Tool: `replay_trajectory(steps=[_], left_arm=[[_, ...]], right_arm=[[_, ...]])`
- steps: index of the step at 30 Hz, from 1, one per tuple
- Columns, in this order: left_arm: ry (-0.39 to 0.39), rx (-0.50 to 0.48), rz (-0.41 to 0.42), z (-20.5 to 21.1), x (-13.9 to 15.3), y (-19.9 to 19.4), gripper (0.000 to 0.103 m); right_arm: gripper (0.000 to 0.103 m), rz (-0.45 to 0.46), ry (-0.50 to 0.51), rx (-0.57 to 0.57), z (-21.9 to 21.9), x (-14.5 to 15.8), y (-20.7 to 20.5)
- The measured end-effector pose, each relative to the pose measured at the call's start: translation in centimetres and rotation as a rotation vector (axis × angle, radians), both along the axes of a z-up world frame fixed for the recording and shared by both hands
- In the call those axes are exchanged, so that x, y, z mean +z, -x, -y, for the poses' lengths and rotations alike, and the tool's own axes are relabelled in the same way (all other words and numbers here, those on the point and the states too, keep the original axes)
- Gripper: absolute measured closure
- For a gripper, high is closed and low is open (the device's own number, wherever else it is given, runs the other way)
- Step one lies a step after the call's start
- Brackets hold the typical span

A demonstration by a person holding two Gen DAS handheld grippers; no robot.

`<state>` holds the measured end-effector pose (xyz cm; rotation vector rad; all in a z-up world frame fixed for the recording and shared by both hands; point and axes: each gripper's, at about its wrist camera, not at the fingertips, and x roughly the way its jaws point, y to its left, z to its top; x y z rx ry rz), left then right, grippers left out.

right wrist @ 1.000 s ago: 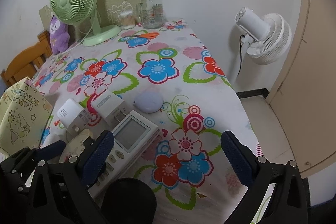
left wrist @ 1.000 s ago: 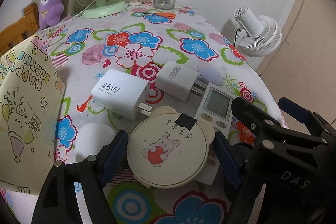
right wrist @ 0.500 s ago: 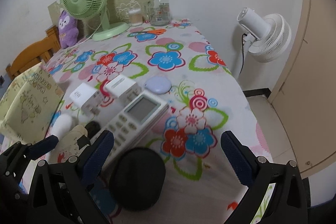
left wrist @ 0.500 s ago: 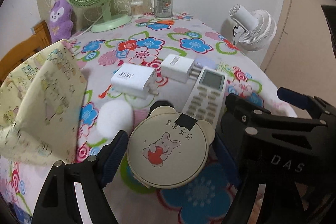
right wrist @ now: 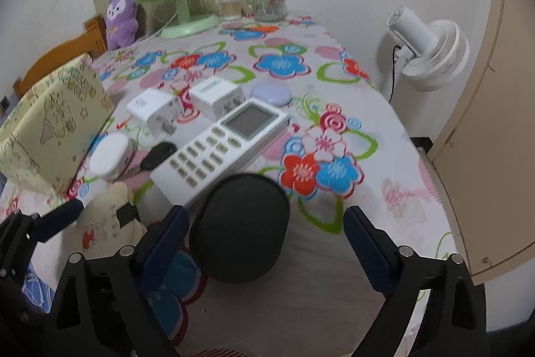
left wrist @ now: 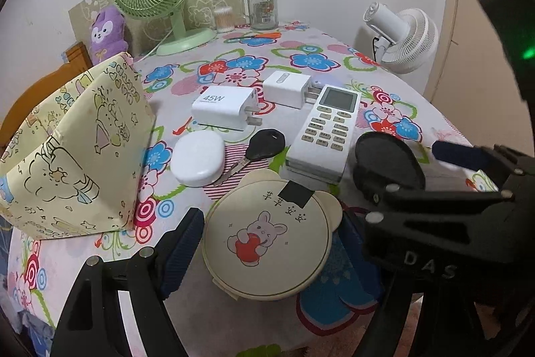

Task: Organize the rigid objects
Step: 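Grasp the black round puck with the right tool while the left holds the compact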

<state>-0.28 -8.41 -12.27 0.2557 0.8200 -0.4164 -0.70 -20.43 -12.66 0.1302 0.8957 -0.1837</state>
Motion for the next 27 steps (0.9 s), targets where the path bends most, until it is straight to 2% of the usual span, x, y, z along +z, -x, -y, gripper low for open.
replay_trajectory(steps=[4,5,7,8,12,27], left_arm=[[-0.007,-0.001,-0.012,0.2,-0.5,-0.1,0.020],[-0.008,0.000,-0.016,0.2,-0.6,-0.2,0.020],[-0.008,-0.002,-0.019,0.3,-0.7,-0.2,0.020],[-0.009,-0.002,-0.020,0.3,-0.7,-0.3,0.020],[-0.005,-0.001,-0.010,0.4,-0.4,-0.5,0.020],[0.022,0.012,0.036,0.3,3.2,-2.1,0.020]], right_arm=[[0.022,-0.019,-0.031,0.000,-0.1,-0.7,-0.1],[0.024,-0.014,-0.012,-0.002,-0.3,-0.7,-0.1],[0.032,-0.010,0.006,0.002,-0.7,-0.6,-0.2],[0.040,-0.006,0.019,0.003,-0.8,-0.6,-0.3],[0.041,0.010,0.022,-0.003,-0.7,-0.3,-0.4],[0.041,0.093,0.055,-0.004,-1.0,4.0,-1.1]])
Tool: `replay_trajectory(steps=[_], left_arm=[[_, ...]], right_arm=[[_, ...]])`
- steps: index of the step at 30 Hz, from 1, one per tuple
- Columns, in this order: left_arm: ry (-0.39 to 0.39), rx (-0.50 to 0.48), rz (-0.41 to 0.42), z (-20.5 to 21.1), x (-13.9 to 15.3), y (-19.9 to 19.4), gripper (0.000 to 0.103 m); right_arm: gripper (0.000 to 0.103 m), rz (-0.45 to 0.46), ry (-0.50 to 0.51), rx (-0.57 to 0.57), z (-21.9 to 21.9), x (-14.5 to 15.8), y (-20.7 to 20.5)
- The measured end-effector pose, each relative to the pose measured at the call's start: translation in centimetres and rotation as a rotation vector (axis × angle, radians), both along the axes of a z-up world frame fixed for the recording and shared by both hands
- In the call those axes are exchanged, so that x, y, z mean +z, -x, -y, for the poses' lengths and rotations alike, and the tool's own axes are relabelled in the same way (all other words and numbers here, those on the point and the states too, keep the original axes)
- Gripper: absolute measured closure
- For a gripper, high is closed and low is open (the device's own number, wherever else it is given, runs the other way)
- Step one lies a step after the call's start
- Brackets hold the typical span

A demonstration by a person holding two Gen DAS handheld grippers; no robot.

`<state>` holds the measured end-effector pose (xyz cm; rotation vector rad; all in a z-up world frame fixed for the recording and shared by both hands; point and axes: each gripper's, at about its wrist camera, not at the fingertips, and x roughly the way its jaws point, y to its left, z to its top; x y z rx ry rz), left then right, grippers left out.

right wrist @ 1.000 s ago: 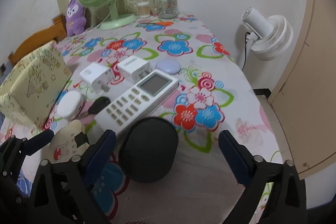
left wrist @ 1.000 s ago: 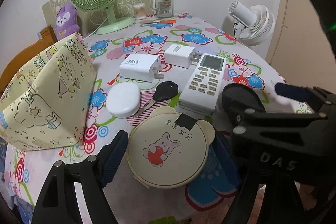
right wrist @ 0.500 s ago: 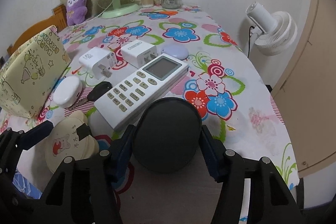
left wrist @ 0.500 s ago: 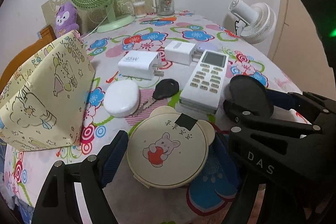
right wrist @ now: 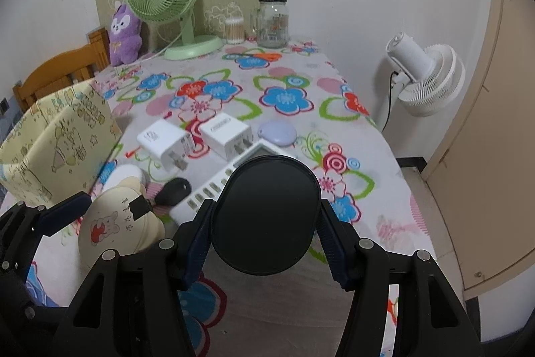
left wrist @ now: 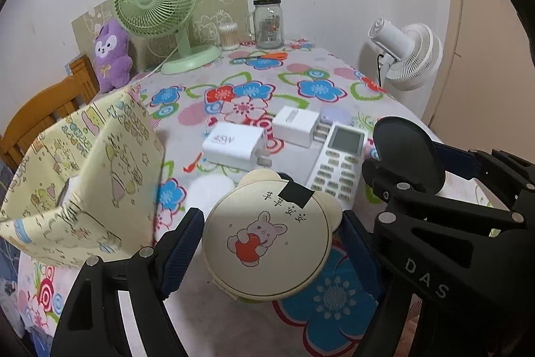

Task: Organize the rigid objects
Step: 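Grasp the black round puck with the right tool while the left holds the compact, then carry the compact and puck over the yellow fabric box with both tools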

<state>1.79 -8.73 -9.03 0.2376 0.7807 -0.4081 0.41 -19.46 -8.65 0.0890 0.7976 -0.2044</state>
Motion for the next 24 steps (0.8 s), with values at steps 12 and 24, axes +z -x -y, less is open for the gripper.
replay_trajectory(steps=[12,24], left_arm=[[0.005,0.028,0.025,-1.0,3.4,-0.9,0.020],[-0.003,0.050,0.090,-2.2,7.3,-1.7,0.020]], right_arm=[[0.041,0.038,-0.003,0.008,-0.7,3.6,-0.5],[0.041,0.095,0.008,0.023,-2.2,7.5,-1.2]])
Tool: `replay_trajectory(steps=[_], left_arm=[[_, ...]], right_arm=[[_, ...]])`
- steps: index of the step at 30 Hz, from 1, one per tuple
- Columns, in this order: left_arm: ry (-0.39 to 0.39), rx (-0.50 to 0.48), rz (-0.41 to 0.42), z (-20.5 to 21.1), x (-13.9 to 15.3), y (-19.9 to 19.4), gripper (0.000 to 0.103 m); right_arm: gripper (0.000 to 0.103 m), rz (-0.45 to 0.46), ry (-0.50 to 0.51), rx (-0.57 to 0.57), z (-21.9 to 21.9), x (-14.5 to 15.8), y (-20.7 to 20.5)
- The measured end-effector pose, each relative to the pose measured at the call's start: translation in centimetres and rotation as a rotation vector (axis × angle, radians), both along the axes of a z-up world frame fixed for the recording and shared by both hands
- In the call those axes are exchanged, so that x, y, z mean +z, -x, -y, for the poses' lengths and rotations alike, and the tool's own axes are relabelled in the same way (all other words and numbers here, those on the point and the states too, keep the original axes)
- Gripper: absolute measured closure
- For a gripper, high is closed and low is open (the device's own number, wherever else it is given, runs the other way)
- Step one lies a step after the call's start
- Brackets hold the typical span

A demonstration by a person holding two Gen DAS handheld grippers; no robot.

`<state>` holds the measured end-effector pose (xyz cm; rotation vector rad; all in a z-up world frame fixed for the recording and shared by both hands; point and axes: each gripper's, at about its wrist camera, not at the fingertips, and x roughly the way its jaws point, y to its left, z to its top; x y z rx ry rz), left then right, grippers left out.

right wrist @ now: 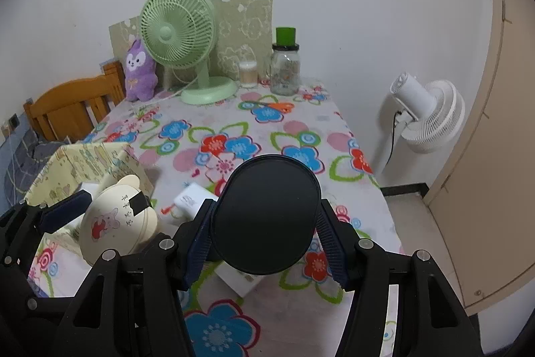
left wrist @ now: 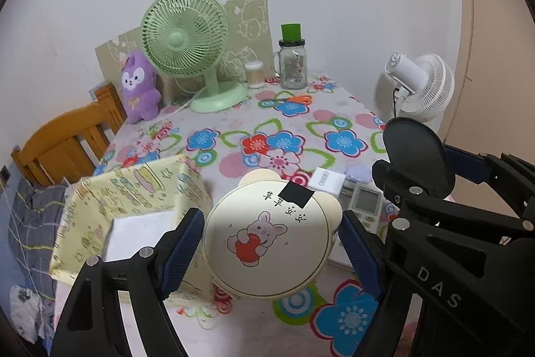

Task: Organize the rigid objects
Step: 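Carry the compact and puck over the yellow fabric box with both tools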

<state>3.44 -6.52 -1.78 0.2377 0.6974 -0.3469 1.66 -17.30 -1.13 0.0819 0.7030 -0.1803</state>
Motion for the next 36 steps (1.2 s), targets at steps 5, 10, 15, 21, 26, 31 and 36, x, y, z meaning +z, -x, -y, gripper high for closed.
replay_trajectory(steps=[5,10,15,21,26,31,36], left_arm=[[0.000,0.007,0.007,-1.0,0.7,-0.5,0.020],[0.014,0.022,-0.004,-2.5,1.0,-1.4,0.020],[0.001,0.031,-0.005,-3.7,1.1,-2.3,0.020],[0.007,0.028,-0.014,-5.4,1.2,-3.1,0.020],[0.008,0.035,-0.018,-7.0,1.1,-4.0,0.020],[0.006,0.045,-0.031,-9.0,0.5,-5.3,0.020],[-0.007,0.055,-0.045,-10.6,-0.3,-6.4,0.020]], right_arm=[[0.041,-0.005,-0.026,0.015,-0.7,0.7,-0.8],[0.041,0.001,-0.024,0.038,-2.2,1.1,-1.9],[0.041,-0.003,-0.032,0.062,-3.7,1.2,-3.0],[0.041,-0.014,-0.056,0.090,-5.3,1.1,-4.2],[0.042,-0.012,-0.042,0.110,-7.1,1.1,-5.3],[0.042,-0.013,-0.036,0.128,-8.8,0.8,-6.3],[0.042,-0.027,-0.061,0.142,-10.5,-0.1,-7.4]])
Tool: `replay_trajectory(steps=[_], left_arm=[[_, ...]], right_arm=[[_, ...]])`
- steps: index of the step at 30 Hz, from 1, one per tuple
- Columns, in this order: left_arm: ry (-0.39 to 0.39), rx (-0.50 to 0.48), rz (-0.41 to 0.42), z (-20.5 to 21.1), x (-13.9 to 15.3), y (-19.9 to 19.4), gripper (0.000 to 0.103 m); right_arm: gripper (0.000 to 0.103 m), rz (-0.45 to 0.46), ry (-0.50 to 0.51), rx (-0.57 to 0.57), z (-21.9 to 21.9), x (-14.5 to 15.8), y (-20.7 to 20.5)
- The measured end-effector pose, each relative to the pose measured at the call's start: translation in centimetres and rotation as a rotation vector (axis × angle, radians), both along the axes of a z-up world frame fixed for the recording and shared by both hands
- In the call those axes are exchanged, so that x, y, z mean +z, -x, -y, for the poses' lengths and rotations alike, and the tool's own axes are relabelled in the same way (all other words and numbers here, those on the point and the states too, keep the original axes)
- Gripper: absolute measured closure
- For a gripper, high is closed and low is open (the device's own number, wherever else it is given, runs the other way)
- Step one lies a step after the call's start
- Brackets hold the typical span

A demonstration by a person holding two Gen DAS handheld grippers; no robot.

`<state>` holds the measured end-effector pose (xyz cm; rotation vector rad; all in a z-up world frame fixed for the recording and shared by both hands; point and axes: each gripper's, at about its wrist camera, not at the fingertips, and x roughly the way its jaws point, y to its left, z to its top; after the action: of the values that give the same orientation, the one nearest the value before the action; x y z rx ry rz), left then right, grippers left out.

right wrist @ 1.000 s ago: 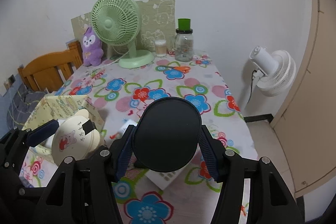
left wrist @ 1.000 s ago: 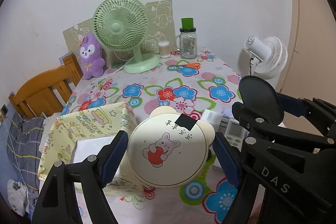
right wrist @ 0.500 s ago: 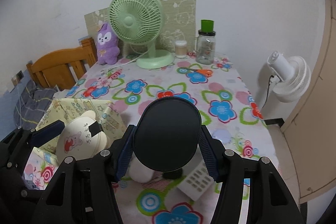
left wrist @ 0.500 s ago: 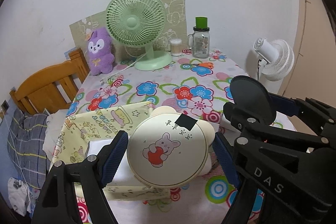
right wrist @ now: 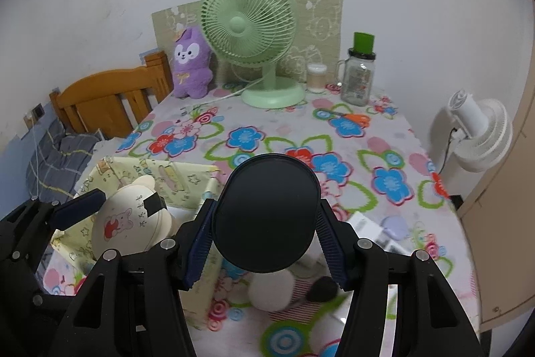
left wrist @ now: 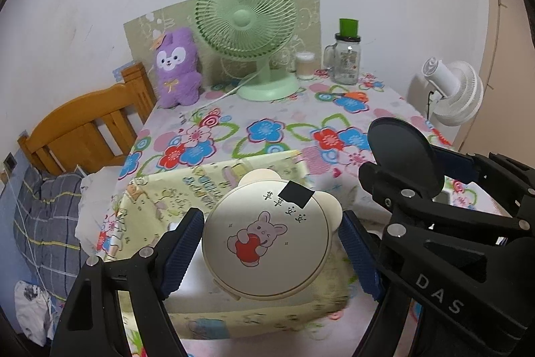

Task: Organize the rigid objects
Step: 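Carry the compact and puck over the yellow fabric box with both tools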

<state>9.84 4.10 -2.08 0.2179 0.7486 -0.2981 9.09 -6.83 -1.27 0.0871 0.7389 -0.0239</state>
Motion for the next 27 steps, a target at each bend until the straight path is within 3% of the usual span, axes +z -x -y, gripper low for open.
replay_trajectory(steps=[9,18,22,27], left_arm=[[0.003,0.018,-0.013,-2.7,-1.3,-1.9,0.020],[0.033,0.037,-0.109,-5.2,-3.6,-4.4,0.020],[0.022,0.055,-0.160,-5.6,-5.1,-5.2,0.020],[-0.012,0.067,-0.143,-5.1,-5.5,-4.8,0.019]], right_arm=[[0.042,-0.014,0.000,0.041,-3.1,-1.2,-2.4],[0.042,-0.067,-0.047,0.106,-5.8,-2.9,-4.6],[0.042,-0.065,0.013,0.102,-7.0,-3.5,-4.9],[0.042,-0.062,0.013,0.095,-7.0,-3.6,-4.9]])
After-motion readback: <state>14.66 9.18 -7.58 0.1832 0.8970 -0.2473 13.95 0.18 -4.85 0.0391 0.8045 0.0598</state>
